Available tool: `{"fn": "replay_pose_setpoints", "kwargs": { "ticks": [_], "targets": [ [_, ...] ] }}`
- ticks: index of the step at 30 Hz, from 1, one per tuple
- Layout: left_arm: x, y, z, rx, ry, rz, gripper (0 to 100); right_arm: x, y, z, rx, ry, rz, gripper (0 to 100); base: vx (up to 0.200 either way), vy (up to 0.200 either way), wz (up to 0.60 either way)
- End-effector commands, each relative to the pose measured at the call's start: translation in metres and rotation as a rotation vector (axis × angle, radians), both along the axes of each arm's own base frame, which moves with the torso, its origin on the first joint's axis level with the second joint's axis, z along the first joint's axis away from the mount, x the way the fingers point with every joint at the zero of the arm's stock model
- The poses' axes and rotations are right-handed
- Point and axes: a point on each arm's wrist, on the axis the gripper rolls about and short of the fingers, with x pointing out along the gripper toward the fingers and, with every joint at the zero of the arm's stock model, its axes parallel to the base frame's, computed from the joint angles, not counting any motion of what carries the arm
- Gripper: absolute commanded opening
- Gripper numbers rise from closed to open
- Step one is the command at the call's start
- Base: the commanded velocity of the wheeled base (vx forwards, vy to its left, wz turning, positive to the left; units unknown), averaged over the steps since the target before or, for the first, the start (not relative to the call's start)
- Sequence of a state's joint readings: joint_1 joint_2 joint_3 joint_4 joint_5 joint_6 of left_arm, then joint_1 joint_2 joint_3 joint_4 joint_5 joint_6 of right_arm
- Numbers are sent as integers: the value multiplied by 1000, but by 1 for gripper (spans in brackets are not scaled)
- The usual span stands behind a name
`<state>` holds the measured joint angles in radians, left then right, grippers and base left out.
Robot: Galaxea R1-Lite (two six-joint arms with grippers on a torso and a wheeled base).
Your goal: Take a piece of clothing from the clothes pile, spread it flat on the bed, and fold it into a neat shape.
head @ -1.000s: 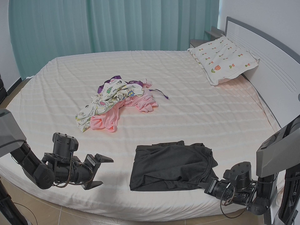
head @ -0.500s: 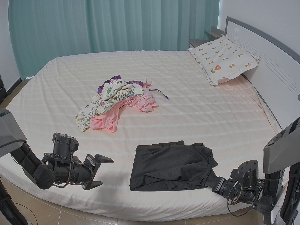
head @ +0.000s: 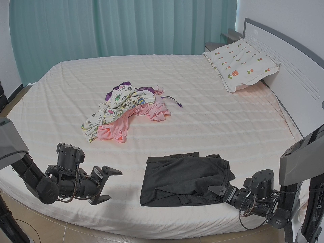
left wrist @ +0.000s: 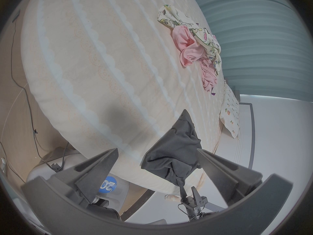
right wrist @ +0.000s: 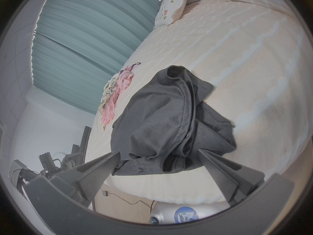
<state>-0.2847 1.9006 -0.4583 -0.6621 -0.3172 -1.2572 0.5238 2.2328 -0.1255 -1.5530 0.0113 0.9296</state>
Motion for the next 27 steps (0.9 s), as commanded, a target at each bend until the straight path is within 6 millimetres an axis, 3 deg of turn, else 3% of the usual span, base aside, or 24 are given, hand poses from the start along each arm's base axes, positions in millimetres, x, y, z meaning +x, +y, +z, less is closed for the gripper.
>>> {"fn": "replay_pose_setpoints", "kwargs": {
  "ticks": [1, 8, 9, 27],
  "targets": [
    [0, 0, 1, -2, -3, 1, 100, 5, 4, -2, 9, -17, 5, 100, 0, 0, 0],
    [8, -2, 3, -11, -22, 5, 100, 8, 7, -7, 3, -11, 10, 100, 0, 0, 0],
    [8, -2, 3, -11, -22, 5, 100, 8, 7, -10, -2, -5, 9, 0, 0, 0, 0],
    [6, -1, 1, -7, -14, 5, 100, -4, -4, 0, -12, 5, -15, 0, 0, 0, 0]
  ]
}}
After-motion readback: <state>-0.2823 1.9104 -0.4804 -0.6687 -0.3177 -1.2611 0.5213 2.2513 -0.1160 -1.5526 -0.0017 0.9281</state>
